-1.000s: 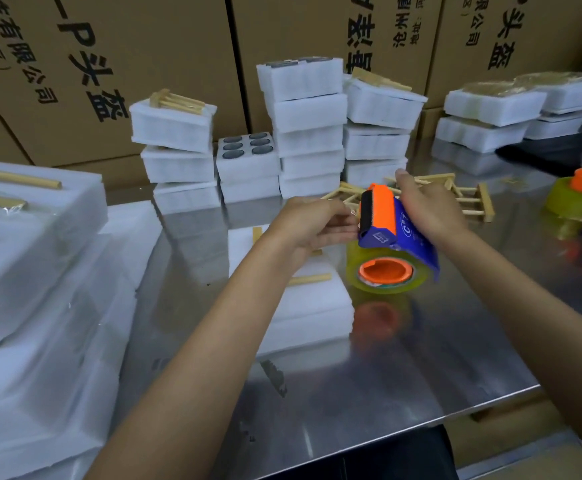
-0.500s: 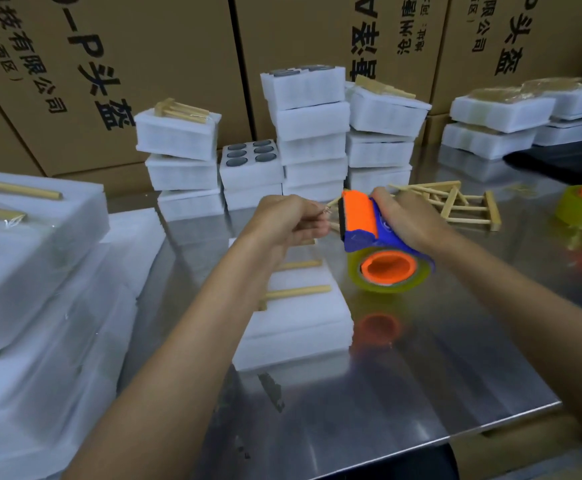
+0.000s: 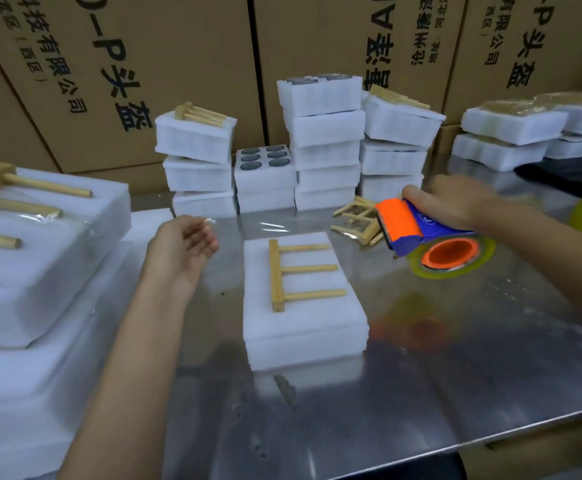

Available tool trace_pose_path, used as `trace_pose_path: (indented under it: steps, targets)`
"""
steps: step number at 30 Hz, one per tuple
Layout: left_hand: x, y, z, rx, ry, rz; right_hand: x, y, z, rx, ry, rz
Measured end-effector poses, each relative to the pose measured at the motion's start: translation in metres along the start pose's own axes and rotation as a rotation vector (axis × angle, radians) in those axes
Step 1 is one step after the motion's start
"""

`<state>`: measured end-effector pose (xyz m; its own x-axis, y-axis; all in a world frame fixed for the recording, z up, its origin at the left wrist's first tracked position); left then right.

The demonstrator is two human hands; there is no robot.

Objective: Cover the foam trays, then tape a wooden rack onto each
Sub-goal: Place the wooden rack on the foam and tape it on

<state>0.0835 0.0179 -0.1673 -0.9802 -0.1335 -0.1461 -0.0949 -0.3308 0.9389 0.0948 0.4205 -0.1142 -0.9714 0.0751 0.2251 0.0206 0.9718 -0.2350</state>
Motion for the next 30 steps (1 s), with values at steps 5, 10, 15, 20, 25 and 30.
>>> trace_pose_path:
  steps: [5,10,15,20,25,30]
  targets:
    - [-0.006,-0.008,-0.041,0.205,0.148,0.083,0.007,-0.04,0.004,-0.034,-0.014,-0.068]
    - [-0.01,-0.021,-0.069,0.546,0.335,0.185,0.01,-0.053,0.022,-0.085,-0.082,-0.076]
    - [-0.007,-0.059,-0.058,0.989,0.316,0.136,0.001,-0.048,0.057,-0.087,-0.21,-0.045]
    - [-0.019,-0.072,-0.022,1.322,0.175,0.367,0.0,-0.05,0.063,-0.08,-0.176,-0.063]
    - [-0.033,-0.077,-0.005,1.866,0.088,0.512,-0.001,-0.047,0.061,-0.067,-0.139,-0.069]
    - [-0.031,-0.044,-0.003,1.762,0.114,0.371,-0.001,-0.046,0.058,-0.051,-0.109,-0.089]
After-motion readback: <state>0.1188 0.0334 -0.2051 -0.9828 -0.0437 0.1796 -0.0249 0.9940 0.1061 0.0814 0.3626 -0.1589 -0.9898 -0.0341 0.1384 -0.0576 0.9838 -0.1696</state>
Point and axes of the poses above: each hand's wrist, its own x-axis towards the middle knuckle, its own z-axis out of the palm, y = z × x, the point moved 8 cm from there along x, towards the middle knuckle, and after that the axes turned 8 degrees about x, right-handed, at the moved point
